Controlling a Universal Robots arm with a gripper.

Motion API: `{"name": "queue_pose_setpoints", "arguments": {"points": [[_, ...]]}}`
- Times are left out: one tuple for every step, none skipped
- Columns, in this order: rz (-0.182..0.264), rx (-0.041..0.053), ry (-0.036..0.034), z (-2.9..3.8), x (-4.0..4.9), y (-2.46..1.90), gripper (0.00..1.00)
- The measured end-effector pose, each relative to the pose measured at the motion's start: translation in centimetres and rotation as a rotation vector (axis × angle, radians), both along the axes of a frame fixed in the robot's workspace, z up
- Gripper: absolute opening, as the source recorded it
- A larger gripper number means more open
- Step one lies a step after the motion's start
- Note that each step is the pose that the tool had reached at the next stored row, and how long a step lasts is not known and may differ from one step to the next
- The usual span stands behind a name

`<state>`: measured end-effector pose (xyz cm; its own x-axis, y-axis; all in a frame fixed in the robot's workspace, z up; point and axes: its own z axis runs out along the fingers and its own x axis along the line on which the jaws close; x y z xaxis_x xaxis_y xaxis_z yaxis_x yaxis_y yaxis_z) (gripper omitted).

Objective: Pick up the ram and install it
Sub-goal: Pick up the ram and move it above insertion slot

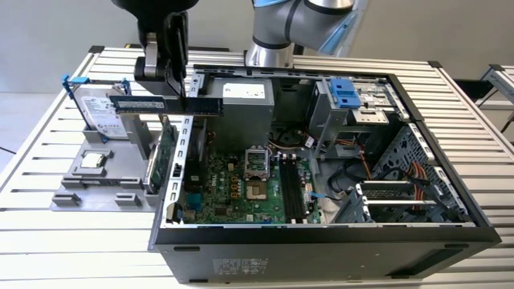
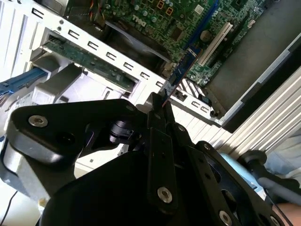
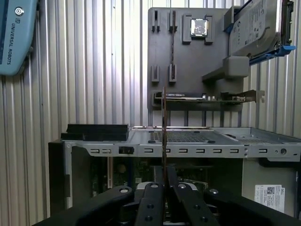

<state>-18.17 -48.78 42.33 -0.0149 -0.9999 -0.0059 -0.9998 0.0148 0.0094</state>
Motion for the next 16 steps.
{"name": "queue_pose_setpoints", "arguments": {"points": [[0.000,0.0000,0.0000,0.01,0.06,0.00,0.00],[0.000,0.0000,0.0000,0.03,0.13,0.00,0.00],[0.000,0.0000,0.0000,0.04,0.19,0.00,0.00],[0.000,-0.0001,0.0000,0.06,0.25,0.00,0.00],[0.000,0.0000,0.0000,0.07,0.31,0.00,0.00],[0.000,0.0000,0.0000,0.08,0.37,0.00,0.00],[0.000,0.0001,0.0000,0.10,0.44,0.00,0.00],[0.000,0.0000,0.0000,0.11,0.52,0.00,0.00],[0.000,0.0000,-0.0001,0.13,0.59,0.00,0.00],[0.000,0.0000,0.0000,0.14,0.65,0.00,0.00],[0.000,0.0000,0.0000,0.16,0.72,0.00,0.00],[0.000,0.0000,0.0000,0.17,0.78,0.00,0.00],[0.000,0.0000,0.0000,0.19,0.85,0.00,0.00],[0.000,0.0001,0.0000,0.20,0.92,0.00,0.00],[0.000,0.0000,0.0000,0.21,0.98,0.00,0.00],[0.000,0.0000,0.0000,0.23,1.05,0.00,0.00]]}}
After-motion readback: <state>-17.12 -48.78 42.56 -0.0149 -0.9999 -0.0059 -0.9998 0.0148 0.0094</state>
